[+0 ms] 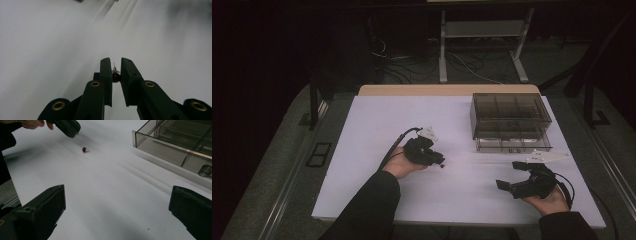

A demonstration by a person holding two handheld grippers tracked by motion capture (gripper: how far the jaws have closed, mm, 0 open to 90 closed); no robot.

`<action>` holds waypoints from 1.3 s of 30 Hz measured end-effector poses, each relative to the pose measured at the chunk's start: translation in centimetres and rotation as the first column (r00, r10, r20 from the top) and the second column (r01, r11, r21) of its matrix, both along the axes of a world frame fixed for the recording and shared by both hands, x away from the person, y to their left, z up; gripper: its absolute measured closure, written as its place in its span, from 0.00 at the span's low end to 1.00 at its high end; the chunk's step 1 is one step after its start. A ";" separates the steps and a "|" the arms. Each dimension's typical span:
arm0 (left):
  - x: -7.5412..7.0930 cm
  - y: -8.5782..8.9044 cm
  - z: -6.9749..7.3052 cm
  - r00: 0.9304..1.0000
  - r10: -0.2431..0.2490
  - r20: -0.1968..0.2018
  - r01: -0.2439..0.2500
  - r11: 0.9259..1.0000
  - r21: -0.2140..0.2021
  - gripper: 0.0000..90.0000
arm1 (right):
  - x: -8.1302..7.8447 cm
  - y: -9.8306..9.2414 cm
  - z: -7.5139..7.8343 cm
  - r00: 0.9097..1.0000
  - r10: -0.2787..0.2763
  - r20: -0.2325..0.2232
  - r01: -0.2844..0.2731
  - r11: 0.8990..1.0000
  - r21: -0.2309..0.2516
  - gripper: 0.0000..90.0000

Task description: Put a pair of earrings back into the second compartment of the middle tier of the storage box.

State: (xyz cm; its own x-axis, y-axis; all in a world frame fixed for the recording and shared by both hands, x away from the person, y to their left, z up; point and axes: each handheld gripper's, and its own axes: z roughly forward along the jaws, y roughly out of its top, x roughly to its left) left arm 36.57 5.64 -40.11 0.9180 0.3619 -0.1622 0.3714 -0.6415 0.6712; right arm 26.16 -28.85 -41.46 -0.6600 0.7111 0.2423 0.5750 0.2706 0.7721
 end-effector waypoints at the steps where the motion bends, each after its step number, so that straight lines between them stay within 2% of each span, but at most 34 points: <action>1: 0.1 -0.1 0.3 1.000 -0.008 0.001 0.008 1.000 0.004 0.88 | 0.0 0.0 0.0 1.000 0.000 0.000 0.000 1.000 0.000 0.00; 5: 0.7 -0.8 1.5 1.000 -0.024 0.009 0.024 1.000 0.010 0.88 | 0.0 -0.2 0.0 1.000 -0.006 0.001 0.006 1.000 0.001 0.00; 12: 1.1 -2.4 3.4 0.999 -0.038 0.025 0.038 0.999 -0.017 0.88 | -0.1 -0.3 0.0 1.000 -0.007 0.001 0.007 1.000 0.006 0.00; 24: 2.0 -6.3 6.1 0.991 -0.121 0.057 0.121 0.993 -0.005 0.88 | 0.0 -0.4 0.0 1.000 -0.003 0.000 0.003 1.000 0.002 0.00; 30: 2.3 -7.7 7.0 0.985 -0.152 0.077 0.152 0.988 0.003 0.88 | -0.1 -0.4 0.0 1.000 -0.006 0.001 0.006 1.000 0.005 0.00; 39: 2.9 -9.4 7.6 0.984 -0.158 0.079 0.159 0.987 -0.006 0.88 | -0.1 -0.4 0.0 1.000 -0.004 0.000 0.004 1.000 0.005 0.00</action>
